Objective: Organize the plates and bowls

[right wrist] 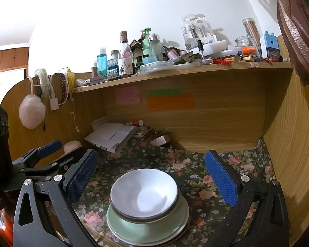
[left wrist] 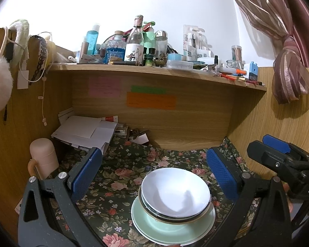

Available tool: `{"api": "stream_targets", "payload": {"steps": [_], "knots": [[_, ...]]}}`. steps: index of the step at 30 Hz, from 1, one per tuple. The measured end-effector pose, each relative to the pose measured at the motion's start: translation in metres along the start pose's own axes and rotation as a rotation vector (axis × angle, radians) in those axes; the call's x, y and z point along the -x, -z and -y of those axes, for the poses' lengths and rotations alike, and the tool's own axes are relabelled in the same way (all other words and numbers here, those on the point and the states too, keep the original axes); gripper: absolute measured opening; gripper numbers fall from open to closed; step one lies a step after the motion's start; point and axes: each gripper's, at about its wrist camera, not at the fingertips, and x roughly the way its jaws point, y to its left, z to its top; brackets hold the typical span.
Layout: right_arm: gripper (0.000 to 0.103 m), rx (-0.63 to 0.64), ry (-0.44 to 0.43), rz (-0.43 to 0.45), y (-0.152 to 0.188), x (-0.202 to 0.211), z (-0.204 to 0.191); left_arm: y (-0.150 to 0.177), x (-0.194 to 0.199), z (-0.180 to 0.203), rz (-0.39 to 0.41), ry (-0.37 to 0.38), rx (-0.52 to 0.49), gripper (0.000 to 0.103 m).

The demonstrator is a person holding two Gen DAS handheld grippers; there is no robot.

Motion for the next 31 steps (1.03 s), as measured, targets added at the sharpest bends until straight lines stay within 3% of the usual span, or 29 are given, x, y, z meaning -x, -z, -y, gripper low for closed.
{"api": "stream_targets", "payload": {"steps": [18, 31], "knots": [[0.103, -0.008, 0.018, -0.001, 0.002, -0.002, -0.005, -0.001, -0.004, -0.005, -0.015, -0.012, 0.016, 0.103], [0.103, -0.029, 0.018, -0.025, 0.007, -0.012, -0.006, 0.000, -0.009, -0.003, -0.042, 0.025, 0.005, 0.103]]}}
